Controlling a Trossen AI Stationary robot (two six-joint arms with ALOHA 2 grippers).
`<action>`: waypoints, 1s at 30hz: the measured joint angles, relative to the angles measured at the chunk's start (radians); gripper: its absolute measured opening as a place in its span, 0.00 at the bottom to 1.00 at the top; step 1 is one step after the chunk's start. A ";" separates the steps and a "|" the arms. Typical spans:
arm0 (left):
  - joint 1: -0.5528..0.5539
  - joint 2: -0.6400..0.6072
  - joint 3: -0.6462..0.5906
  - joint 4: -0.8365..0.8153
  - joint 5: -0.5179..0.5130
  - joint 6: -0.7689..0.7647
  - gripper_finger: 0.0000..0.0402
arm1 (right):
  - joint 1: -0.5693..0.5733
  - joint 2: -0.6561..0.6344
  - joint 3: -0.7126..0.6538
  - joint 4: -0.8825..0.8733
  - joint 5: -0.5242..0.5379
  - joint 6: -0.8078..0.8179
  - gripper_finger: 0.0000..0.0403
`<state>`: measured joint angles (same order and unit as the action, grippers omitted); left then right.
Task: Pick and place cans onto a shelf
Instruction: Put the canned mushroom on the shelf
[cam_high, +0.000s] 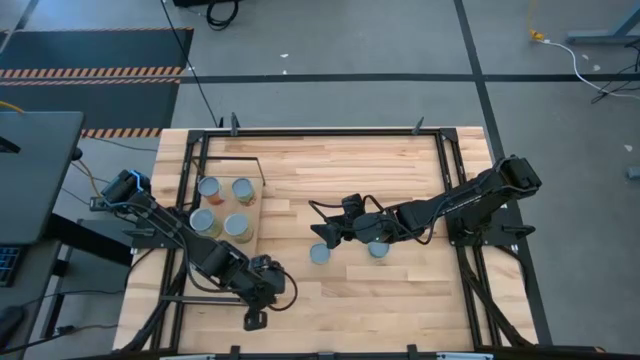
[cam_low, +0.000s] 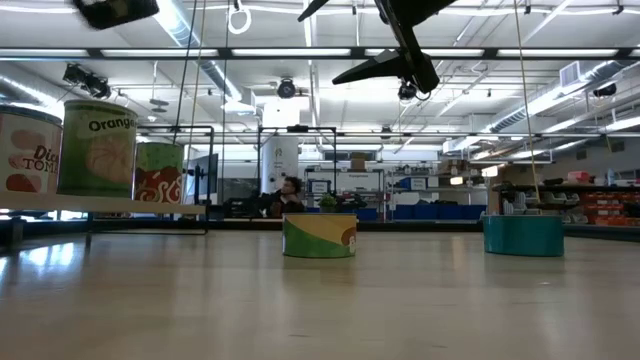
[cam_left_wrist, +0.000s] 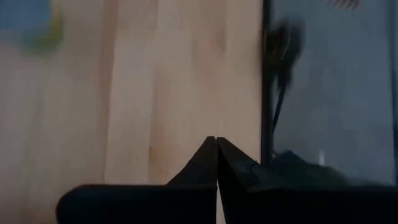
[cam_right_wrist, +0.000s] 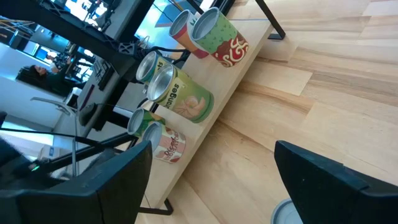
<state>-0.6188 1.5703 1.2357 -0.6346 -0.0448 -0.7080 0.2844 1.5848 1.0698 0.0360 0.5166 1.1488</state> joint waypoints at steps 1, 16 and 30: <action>0.000 0.000 0.000 0.058 -0.034 0.007 0.01 | 0.000 0.000 0.000 0.000 0.000 0.000 0.86; 0.125 0.014 0.002 0.295 -0.437 0.237 0.03 | 0.000 0.000 0.000 0.000 -0.007 0.000 0.86; -0.022 -0.013 0.000 -0.155 -0.493 -0.175 0.02 | -0.022 -0.013 0.000 0.070 -0.079 -0.086 0.86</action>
<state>-0.6406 1.5578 1.2358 -0.7892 -0.5378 -0.8828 0.2620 1.5722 1.0695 0.1059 0.4376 1.0629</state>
